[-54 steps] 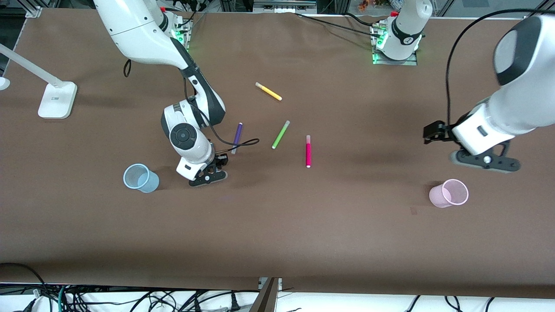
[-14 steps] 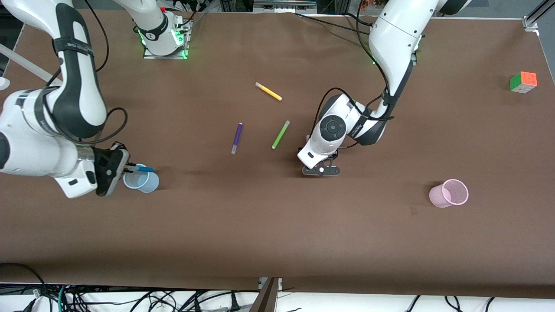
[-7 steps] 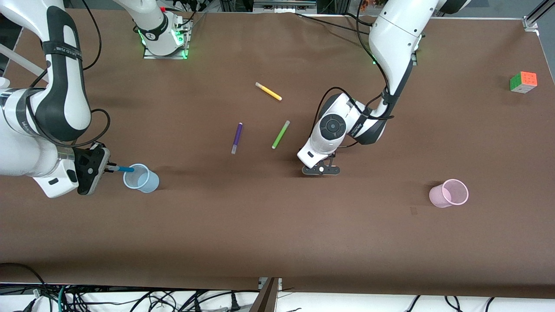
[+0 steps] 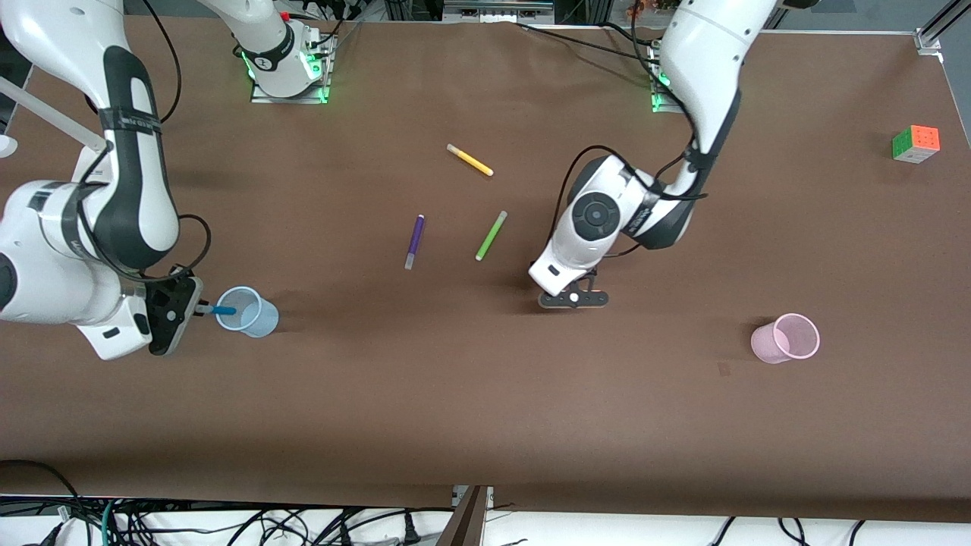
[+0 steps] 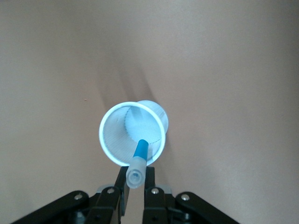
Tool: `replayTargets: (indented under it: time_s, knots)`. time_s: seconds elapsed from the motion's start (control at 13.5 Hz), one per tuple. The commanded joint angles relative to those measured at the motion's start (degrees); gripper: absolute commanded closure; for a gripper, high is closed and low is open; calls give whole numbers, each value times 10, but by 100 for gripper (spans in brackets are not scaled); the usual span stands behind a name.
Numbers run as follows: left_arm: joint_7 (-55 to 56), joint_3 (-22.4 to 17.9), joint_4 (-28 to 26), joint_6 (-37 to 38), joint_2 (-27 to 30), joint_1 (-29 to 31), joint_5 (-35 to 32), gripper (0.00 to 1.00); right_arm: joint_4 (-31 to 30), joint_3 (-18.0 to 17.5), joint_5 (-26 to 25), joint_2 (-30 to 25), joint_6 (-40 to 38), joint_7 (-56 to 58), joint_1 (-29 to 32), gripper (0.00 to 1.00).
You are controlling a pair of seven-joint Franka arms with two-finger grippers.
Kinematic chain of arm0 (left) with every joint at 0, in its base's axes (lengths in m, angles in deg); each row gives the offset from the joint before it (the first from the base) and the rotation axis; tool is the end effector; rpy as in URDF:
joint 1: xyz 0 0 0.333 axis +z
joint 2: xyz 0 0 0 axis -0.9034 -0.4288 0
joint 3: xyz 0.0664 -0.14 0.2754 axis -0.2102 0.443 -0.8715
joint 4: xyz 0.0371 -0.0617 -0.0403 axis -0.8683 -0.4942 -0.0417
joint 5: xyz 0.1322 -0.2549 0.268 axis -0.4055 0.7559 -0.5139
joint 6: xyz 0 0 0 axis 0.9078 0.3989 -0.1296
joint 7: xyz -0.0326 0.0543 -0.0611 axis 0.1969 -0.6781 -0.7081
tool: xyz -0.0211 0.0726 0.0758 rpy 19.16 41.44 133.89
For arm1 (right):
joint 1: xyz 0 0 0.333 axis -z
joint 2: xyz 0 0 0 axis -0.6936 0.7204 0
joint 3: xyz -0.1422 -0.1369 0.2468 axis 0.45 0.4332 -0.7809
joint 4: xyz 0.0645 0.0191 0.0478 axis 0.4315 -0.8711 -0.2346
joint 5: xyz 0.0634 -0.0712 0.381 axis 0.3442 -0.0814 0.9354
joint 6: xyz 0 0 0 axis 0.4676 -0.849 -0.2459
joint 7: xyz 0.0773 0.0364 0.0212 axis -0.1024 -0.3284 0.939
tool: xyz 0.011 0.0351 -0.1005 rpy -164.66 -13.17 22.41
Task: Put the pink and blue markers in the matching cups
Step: 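Carry the blue marker over the blue cup while the left gripper grasps pink, then drop the blue marker into the blue cup while the left gripper carries pink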
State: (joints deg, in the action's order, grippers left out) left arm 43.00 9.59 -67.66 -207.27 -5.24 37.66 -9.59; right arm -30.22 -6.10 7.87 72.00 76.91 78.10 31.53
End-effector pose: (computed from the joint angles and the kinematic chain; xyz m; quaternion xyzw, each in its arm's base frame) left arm 0.5754 -0.3493 0.2422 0.9988 0.0311 -0.0300 0.0234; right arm 0.6940 0.0039 0.3493 -0.8176 -0.5714 0.0498 0.0506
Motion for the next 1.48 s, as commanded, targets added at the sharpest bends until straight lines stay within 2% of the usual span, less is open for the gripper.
replayTargets:
  time_s: [0.0,0.15,0.22,0.37,0.52,0.81,1.04,1.41]
  knots:
    - [-25,6,-7,57,53,47,14,100,-3,-3,-3,6,21,6,-3,86]
    - [-40,6,14,100,67,75,23,100,-3,-4,1,15,27,0,-5,81]
    - [-57,6,32,124,68,92,48,100,-3,-5,2,16,29,-5,-5,64]
    - [-104,6,76,179,68,144,118,100,-2,-5,2,13,23,-15,-5,0]
    - [-146,6,102,230,67,205,189,100,3,-4,3,8,22,-27,-5,0]
    - [-250,6,105,282,57,325,304,100,6,-6,3,-20,3,-129,-6,0]
    - [-301,6,106,314,34,404,371,100,52,-5,3,-23,-55,-248,-5,0]
    - [-356,6,106,345,-1,503,463,100,135,-4,2,-23,-172,-472,-6,0]
